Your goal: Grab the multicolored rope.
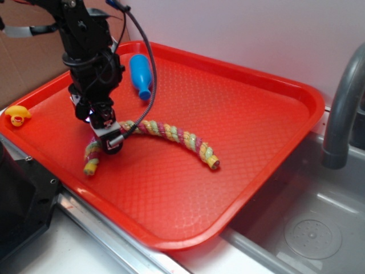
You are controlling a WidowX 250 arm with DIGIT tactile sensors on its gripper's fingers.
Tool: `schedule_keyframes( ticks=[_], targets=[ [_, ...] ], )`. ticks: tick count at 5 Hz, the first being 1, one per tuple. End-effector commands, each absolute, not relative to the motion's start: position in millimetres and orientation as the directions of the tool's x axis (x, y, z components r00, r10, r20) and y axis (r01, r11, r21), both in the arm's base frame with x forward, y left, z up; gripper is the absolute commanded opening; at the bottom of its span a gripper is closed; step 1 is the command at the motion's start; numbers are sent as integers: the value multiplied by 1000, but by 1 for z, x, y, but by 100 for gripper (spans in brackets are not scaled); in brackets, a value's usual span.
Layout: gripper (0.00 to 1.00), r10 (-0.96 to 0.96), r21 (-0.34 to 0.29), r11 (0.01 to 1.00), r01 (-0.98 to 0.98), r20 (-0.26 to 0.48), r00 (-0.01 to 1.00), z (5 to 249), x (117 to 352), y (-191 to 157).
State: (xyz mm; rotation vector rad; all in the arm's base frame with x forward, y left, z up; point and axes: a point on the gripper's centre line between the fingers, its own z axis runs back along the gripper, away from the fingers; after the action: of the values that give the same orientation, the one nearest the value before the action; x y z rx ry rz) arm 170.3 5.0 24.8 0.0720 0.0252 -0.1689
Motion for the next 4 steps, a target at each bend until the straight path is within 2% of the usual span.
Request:
schedule_keyframes(
  ticks=[1, 3, 4],
  targets=[
    [0, -158, 67, 985, 159, -19, 987, 23, 166, 11],
    [0, -139, 41, 989, 140, -28, 990, 20, 164, 14],
    [0, -147, 64, 987, 149, -34, 989, 24, 164, 13]
  ],
)
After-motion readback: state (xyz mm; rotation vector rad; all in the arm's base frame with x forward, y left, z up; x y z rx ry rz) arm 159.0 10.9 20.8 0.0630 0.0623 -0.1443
